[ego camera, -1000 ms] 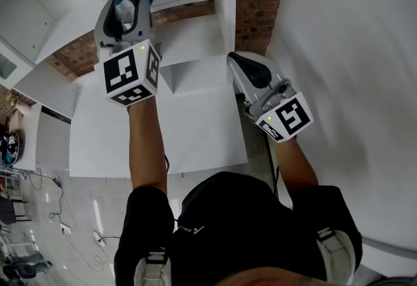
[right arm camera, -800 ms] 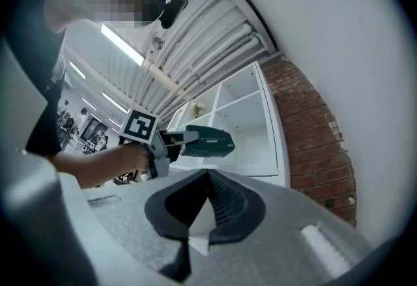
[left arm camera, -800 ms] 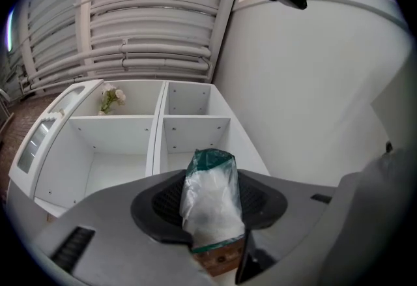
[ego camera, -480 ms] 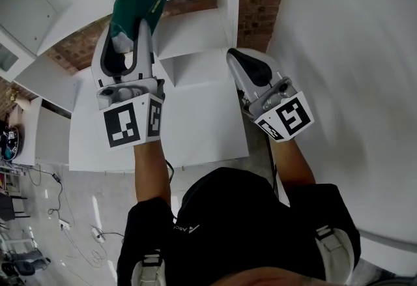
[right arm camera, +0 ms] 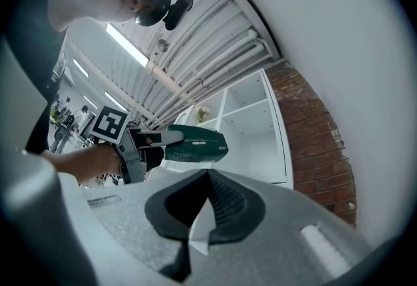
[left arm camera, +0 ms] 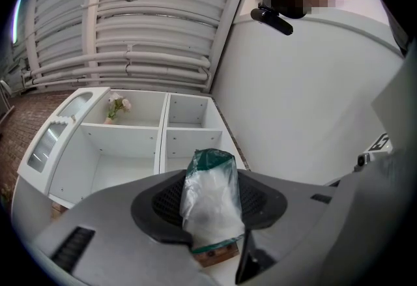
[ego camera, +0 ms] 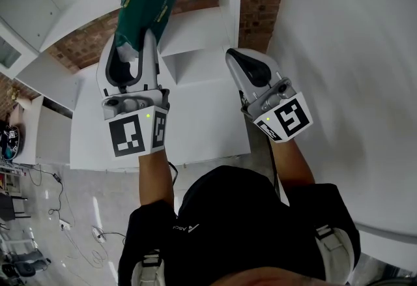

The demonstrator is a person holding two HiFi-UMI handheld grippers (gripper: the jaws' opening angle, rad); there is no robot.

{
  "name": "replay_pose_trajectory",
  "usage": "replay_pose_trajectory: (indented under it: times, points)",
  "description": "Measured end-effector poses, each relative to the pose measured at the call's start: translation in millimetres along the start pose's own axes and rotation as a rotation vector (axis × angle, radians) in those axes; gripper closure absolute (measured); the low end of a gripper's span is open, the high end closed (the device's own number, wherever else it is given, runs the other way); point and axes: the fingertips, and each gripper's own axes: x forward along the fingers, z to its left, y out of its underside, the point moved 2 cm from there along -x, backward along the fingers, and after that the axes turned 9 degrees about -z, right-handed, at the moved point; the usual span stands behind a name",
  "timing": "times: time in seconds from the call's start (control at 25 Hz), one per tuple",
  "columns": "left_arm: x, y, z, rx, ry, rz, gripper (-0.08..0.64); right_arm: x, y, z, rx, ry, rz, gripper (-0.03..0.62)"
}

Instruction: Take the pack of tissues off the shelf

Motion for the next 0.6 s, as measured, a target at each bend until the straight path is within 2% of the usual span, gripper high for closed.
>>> replay_pose_trajectory:
  times: [0.6]
  points:
    - [-0.6,-5.9,-2.7,-0.017,0.007,-0.006,0.383,-4.8,-9.1,0.2,-0.012,0.017,0.007,0.592]
